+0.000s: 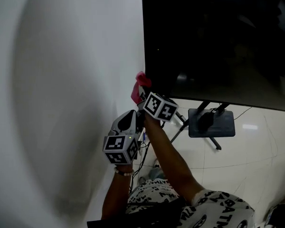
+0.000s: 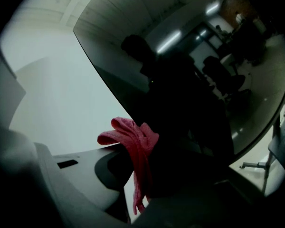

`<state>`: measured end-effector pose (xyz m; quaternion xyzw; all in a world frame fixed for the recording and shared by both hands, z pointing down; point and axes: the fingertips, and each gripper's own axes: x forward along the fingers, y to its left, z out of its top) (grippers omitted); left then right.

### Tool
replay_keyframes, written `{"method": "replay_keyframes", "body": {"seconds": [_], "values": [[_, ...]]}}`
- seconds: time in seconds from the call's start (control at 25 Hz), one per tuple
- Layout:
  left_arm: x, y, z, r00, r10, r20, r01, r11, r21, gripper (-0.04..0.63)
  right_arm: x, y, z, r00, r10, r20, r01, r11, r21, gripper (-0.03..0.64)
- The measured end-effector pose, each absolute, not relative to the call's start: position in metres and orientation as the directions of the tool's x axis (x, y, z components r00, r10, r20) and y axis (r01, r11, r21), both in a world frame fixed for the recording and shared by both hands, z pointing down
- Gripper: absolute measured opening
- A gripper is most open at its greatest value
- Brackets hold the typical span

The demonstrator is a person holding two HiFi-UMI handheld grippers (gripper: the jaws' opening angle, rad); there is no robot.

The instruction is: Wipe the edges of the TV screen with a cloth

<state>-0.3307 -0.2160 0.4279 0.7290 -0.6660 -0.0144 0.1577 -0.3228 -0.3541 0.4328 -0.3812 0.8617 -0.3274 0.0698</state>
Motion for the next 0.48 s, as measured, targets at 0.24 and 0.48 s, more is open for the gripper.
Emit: {"method": "replay_keyframes", "body": {"seconds": [0.24, 0.48], "values": [[-0.339, -0.21, 0.39, 0.087, -0.988, 0.129, -0.975, -0.058, 0.213, 0.0, -0.325, -0.353, 0.378, -0.688, -0.723, 0.059, -0.613, 0.537, -0.58, 0.074], [-0.335, -0.194, 0.336, 0.092, -0.995, 0.046, -0.986, -0.085, 0.143, 0.0, -0.325, -0.352, 0.337, -0.673, -0.74, 0.026, -0.599, 0.524, -0.606, 0.074]]}}
